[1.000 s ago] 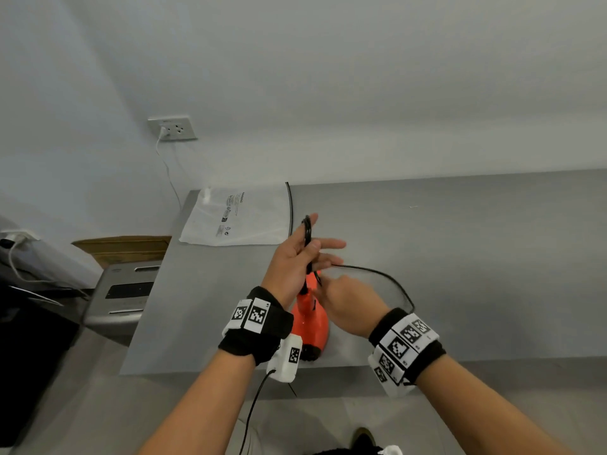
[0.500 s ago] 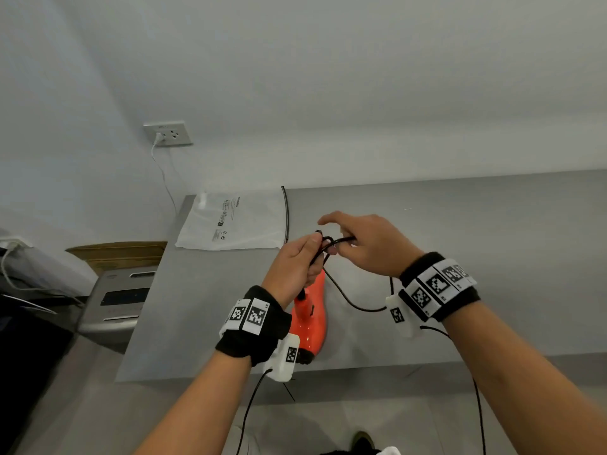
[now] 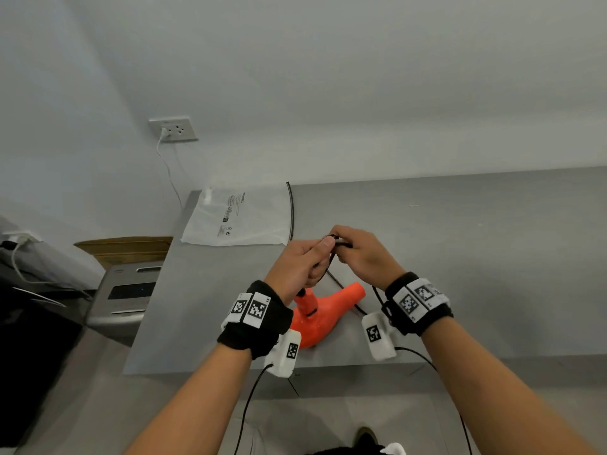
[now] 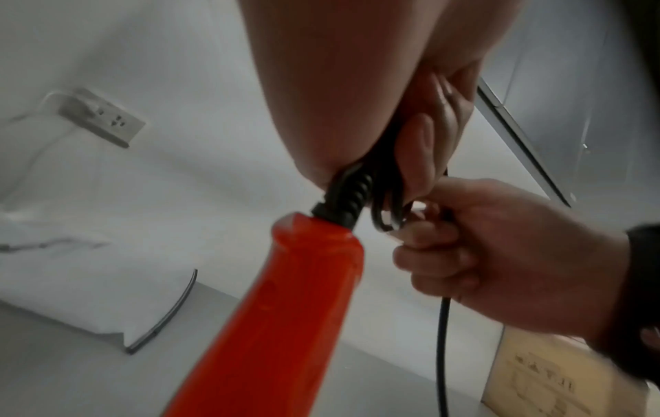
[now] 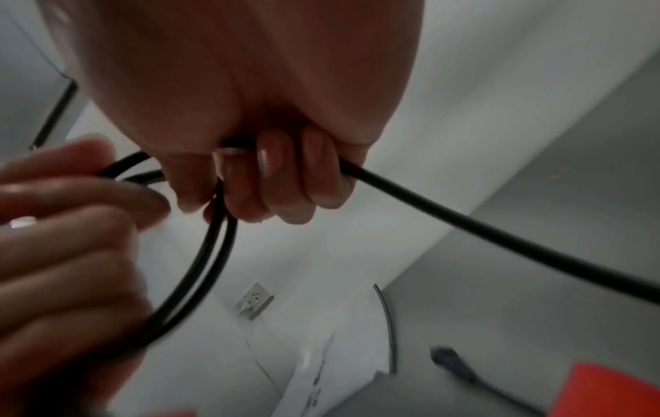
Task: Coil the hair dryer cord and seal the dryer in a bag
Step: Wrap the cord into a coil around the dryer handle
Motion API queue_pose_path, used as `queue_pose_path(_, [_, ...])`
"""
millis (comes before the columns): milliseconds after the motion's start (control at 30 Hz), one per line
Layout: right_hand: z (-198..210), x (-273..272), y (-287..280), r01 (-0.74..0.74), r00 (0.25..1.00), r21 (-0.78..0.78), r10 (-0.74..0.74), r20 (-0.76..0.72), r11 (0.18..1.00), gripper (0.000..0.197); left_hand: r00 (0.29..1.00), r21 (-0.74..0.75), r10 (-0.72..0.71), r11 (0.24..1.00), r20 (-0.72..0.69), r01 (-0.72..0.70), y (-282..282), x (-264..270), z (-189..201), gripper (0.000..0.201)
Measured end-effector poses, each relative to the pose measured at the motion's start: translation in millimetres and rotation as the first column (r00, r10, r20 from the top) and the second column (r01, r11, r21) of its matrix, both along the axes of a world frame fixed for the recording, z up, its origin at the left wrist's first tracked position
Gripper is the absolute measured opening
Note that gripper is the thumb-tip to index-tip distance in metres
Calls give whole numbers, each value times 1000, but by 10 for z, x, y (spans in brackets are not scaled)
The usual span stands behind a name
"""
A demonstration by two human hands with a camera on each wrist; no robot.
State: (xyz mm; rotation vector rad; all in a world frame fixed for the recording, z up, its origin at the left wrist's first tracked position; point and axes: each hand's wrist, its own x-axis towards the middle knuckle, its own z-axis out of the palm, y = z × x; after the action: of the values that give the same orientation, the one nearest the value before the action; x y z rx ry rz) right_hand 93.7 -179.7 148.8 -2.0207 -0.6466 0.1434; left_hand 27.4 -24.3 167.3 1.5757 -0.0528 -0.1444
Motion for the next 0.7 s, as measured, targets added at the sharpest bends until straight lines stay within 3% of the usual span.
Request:
queue_pose_path(100, [-307, -196, 120, 167, 986, -22, -167, -5, 986, 40, 999, -90, 49, 995, 20, -47, -36, 19, -58, 36])
queue_pose_path(167, [-488, -341, 183, 158, 987, -127, -158, 12, 979, 31, 996, -141, 84, 987, 28, -80, -63, 11, -98, 23])
queue_pose_path(233, [-585, -463, 199, 95, 995, -275, -84, 50, 957, 28, 994, -178, 105, 979, 18, -100, -52, 15, -139, 21])
queue_pose_path(300, [-549, -580, 164, -44, 996, -512, 79, 47, 858, 25, 992, -162, 122, 980, 27, -116, -1, 45, -173, 26])
queue_pose_path(400, [-296, -681, 3, -182, 956, -640, 287, 64, 747, 24, 992, -9, 115, 993, 52, -115, 64, 62, -170, 29])
queue_pose_path(467, [-48, -634, -98, -141, 909, -640, 355, 220, 755, 21, 995, 113, 92, 989, 45, -97, 76, 48, -159, 30])
queue_pose_path(567, [278, -437, -177, -55, 859, -495, 294, 419, 867, 14, 996, 283, 47, 957, 75, -67, 68, 31, -107, 21])
queue_pose_path(700, [411, -192, -202, 89, 900, -402, 100, 425, 911, 27, 1000, 197, 7, 980, 23, -12, -32, 41, -27, 33])
